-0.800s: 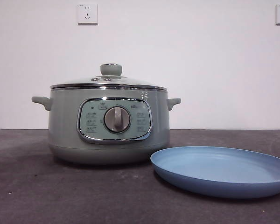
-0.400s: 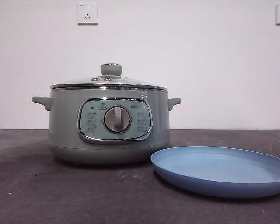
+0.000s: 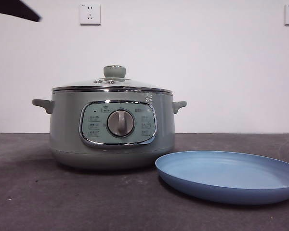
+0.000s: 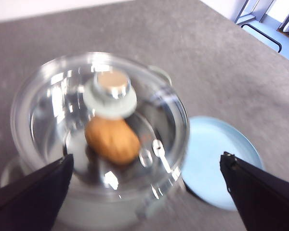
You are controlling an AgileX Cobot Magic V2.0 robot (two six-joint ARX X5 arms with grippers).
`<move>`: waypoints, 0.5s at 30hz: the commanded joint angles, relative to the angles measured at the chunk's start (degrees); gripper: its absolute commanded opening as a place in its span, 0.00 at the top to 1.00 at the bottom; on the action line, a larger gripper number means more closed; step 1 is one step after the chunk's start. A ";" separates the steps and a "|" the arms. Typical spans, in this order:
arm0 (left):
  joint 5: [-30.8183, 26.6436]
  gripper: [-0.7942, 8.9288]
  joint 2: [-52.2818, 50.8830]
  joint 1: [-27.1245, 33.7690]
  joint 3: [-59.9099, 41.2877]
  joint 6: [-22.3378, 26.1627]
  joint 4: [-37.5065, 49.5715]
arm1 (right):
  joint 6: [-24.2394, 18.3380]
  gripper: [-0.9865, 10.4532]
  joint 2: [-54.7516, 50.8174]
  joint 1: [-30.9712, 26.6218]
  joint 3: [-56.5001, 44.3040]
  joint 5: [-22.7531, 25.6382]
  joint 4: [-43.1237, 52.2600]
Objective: Take the potato out from the steamer,put the potato on the plate,close the lid
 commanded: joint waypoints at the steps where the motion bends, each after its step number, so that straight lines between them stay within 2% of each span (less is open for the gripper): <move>1: -1.73 0.18 5.44 -1.60 2.64 0.46 1.75 | 0.20 0.34 0.20 0.11 0.20 0.00 0.39; 15: -9.42 0.18 30.32 -7.89 20.57 2.69 3.39 | 0.20 0.34 0.39 0.11 0.20 0.02 0.68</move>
